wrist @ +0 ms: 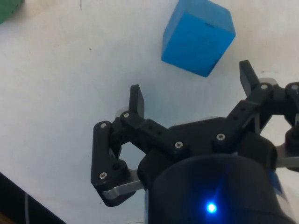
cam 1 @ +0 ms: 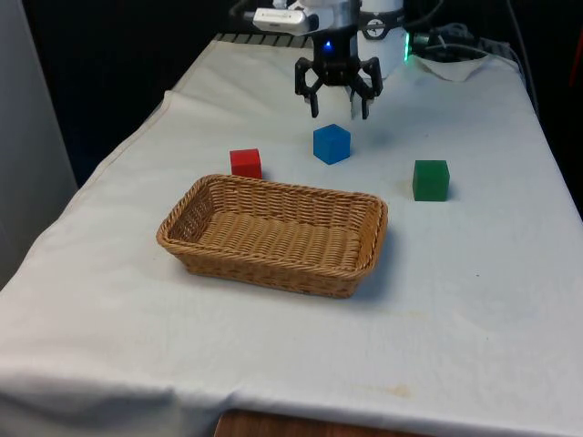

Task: Pick up exactly two blocks and place them into the basket.

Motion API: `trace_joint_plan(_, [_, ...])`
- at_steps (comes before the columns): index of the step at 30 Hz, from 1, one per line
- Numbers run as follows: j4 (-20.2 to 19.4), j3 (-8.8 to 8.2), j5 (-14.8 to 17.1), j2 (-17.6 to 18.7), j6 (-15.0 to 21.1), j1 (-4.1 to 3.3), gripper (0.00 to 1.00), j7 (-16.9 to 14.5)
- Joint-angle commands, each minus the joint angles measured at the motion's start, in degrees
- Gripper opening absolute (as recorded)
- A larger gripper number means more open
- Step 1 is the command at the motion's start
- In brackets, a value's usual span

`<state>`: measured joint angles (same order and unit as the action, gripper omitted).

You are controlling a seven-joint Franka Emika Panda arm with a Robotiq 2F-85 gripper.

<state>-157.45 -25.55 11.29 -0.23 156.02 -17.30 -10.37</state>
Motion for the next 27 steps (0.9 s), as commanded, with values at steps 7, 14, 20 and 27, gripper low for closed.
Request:
trace_joint_plan(7, [-0.1,0.11,2.2,1.0,1.4,-0.06,1.00,-1.0])
trace_joint_plan(14, [1.1,0.57,2.4,3.3,2.4,-0.11,1.00,-0.9])
trace_joint_plan(20, [3.4,1.38,2.8,6.7,3.7,0.06,1.00,-0.7])
trace_joint_plan(27, [5.3,2.35,3.8,10.5,6.0,0.46,1.00,-1.0])
